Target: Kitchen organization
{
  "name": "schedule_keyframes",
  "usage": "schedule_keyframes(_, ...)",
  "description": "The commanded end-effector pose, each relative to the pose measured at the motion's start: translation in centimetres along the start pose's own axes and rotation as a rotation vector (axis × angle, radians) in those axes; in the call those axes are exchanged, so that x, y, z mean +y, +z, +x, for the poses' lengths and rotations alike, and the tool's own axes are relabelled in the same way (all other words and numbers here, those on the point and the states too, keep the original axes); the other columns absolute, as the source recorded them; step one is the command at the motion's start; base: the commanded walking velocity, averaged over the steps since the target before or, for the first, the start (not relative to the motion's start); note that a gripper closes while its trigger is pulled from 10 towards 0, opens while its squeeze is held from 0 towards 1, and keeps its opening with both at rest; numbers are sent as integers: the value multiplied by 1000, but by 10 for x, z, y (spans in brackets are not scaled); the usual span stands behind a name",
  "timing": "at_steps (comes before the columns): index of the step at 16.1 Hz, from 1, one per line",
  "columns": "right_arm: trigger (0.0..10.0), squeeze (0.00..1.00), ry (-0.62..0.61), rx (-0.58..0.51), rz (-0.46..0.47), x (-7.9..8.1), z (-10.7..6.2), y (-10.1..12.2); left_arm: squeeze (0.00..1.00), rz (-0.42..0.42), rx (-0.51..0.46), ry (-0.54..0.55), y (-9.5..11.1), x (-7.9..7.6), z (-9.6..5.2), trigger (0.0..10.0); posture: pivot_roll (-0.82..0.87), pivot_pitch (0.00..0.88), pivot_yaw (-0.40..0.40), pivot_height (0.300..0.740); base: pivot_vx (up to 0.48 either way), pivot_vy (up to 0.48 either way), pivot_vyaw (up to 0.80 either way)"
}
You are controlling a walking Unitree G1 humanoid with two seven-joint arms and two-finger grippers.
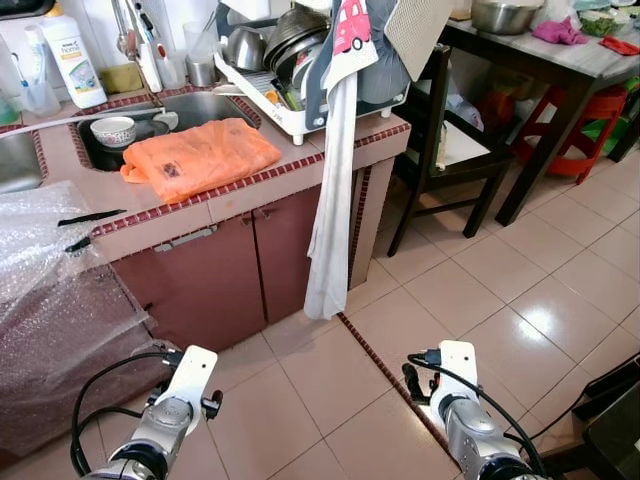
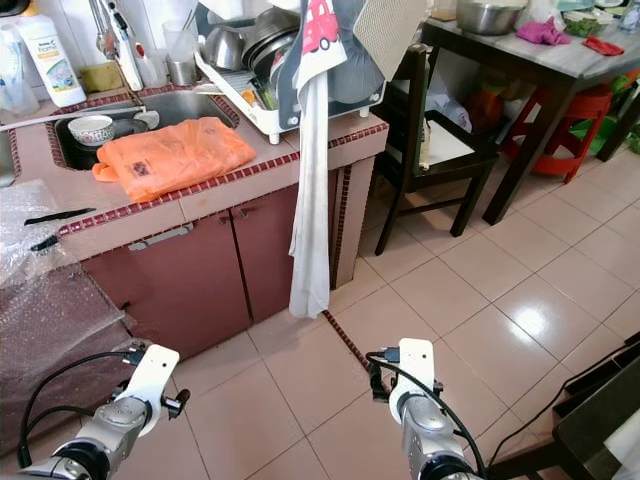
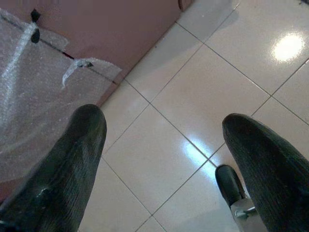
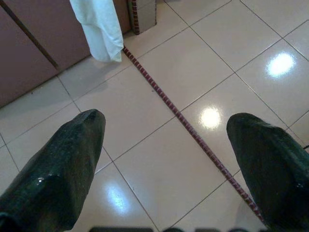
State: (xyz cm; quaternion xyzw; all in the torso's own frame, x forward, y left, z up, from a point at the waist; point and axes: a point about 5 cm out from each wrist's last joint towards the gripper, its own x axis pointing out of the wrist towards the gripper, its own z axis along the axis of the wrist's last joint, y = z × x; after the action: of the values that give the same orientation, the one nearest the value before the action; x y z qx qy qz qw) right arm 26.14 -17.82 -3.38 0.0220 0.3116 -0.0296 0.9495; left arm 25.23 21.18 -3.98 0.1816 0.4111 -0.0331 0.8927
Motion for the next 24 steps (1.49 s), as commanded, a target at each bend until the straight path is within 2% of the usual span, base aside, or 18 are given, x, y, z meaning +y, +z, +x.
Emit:
schedule_keyframes(1, 10000, 0, -6, 16, 2, -2, -1, -4, 0, 3, 8, -7, -2, 0, 0, 10000, 49, 13, -21, 740, 405, 0, 0)
schedule_keyframes(15, 10000, 0, -8, 18, 7, -3, -1, -5, 0, 19, 18, -8, -5, 0, -1, 10000, 47, 12, -18, 740, 409, 0, 0)
schedule_keyframes(18, 10000, 0, -9, 21, 5, -3, -1, -5, 0, 24, 19, -7, -6, 0, -1, 10000, 48, 11, -17, 740, 415, 241, 0)
schedule_keyframes(21, 10000, 0, -9, 27, -11, -4, -2, -7, 0, 24, 24, 1, -7, 1, -1, 10000, 49, 10, -18, 740, 385, 246, 0)
schedule_keyframes(23, 10000, 0, -10, 44, -41, -7, -3, -11, 0, 11, 29, 26, -8, 3, -1, 10000, 51, 7, -19, 740, 0, 0, 0)
schedule_keyframes(24, 10000, 0, -13, 58, -59, -9, -5, -15, 0, -17, 46, 30, -10, 3, -1, 10000, 52, 6, -21, 740, 0, 0, 0)
